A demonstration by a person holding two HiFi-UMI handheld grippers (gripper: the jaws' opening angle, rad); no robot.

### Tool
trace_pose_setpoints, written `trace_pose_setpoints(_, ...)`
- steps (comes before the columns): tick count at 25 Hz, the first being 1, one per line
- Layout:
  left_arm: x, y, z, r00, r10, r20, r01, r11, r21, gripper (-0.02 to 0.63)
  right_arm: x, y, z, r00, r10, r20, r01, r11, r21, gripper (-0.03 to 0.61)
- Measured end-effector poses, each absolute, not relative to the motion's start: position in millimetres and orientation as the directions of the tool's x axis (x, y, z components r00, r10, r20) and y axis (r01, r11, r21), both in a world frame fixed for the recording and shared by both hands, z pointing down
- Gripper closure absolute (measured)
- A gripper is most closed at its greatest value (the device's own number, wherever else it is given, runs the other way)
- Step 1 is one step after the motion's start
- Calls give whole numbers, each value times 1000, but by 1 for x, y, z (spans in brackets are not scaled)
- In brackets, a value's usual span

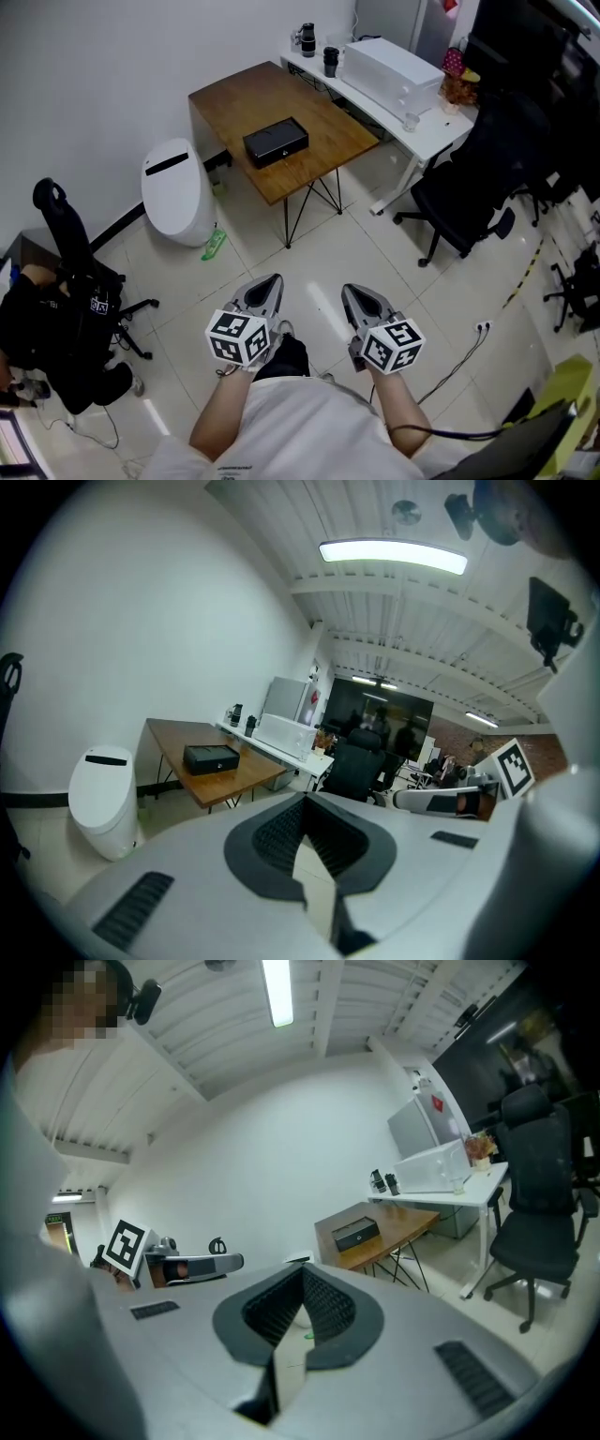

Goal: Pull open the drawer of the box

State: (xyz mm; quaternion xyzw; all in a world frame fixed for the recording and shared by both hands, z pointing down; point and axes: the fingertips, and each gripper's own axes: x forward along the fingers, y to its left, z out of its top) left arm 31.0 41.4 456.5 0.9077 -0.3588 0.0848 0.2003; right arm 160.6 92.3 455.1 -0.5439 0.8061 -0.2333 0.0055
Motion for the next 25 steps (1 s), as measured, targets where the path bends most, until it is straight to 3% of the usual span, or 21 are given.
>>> trace_pose_setpoints(11,23,-69,460,730,-605,317,-683,-659,315,615,129,-29,458,-417,-862,289,-886,314,-342,592)
trace_pose_setpoints(25,15,-159,489,705,-558,438,-701,-641,312,615,111,-118,468,-398,-858,326,-890,275,-364,592)
